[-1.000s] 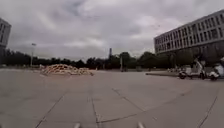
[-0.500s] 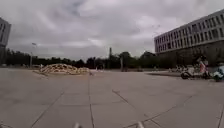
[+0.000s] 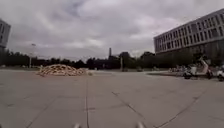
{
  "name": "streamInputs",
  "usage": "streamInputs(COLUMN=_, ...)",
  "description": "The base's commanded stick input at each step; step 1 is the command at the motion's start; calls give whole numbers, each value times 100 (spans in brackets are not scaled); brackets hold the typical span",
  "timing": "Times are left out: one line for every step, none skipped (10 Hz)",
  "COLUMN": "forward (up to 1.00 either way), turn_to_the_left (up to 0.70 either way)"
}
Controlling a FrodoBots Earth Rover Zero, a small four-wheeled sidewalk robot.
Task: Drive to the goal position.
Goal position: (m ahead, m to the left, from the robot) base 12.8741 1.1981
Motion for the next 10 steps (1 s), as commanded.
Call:
streamInputs(forward=45, turn_to_the_left=0)
streamInputs(forward=45, turn_to_the_left=0)
streamInputs(forward=45, turn_to_the_left=0)
streamInputs(forward=45, turn_to_the_left=0)
streamInputs(forward=45, turn_to_the_left=0)
streamInputs(forward=45, turn_to_the_left=0)
streamInputs(forward=45, turn_to_the_left=0)
streamInputs(forward=45, turn_to_the_left=0)
streamInputs(forward=45, turn_to_the_left=0)
streamInputs(forward=45, turn_to_the_left=0)
